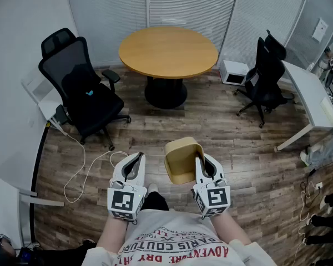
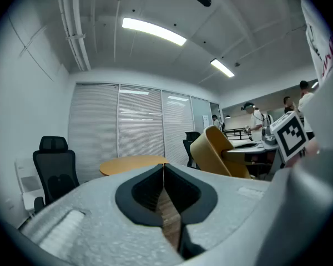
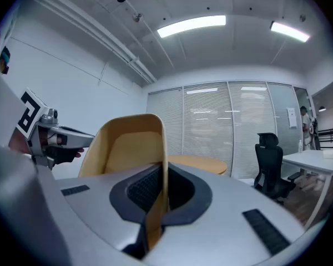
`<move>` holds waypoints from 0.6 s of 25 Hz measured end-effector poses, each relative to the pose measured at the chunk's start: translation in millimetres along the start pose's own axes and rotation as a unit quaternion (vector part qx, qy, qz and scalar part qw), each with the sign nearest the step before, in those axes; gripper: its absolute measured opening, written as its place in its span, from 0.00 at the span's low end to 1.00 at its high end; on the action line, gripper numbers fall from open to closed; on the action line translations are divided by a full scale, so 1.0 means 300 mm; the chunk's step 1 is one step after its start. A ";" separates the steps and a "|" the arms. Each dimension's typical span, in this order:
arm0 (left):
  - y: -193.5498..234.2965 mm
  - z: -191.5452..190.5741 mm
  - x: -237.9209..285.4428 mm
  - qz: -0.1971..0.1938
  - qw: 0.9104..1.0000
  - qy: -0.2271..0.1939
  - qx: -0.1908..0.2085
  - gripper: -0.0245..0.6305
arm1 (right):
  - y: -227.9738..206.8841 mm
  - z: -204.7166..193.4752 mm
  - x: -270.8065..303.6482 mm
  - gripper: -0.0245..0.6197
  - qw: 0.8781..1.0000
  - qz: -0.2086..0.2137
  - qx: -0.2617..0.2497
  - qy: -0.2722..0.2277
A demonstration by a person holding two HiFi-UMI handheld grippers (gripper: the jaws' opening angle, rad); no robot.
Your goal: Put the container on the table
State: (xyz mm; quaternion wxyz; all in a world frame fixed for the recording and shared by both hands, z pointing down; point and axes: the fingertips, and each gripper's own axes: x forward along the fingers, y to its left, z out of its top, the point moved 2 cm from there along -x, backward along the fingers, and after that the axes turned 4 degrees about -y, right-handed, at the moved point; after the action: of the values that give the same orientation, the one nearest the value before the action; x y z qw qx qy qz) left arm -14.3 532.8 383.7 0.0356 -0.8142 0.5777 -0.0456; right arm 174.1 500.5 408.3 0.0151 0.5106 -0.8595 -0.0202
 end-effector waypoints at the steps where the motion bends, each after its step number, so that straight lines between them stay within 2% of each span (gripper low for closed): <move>1: 0.002 0.000 0.003 -0.001 1.000 0.001 0.001 0.06 | 0.000 0.001 0.005 0.05 1.000 -0.001 -0.001 0.000; 8: -0.006 -0.002 0.018 -0.011 1.000 0.006 0.002 0.06 | -0.004 0.002 0.015 0.05 1.000 -0.001 -0.002 0.002; 15: -0.024 -0.018 0.047 -0.021 1.000 0.010 0.002 0.06 | -0.035 -0.034 0.019 0.05 0.999 -0.019 0.027 0.015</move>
State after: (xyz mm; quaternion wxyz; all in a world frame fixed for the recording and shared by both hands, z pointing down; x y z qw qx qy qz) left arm -3.5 521.7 390.4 0.0306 -0.8254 0.5610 -0.0551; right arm 181.0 490.5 418.0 0.0138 0.5276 -0.8493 0.0105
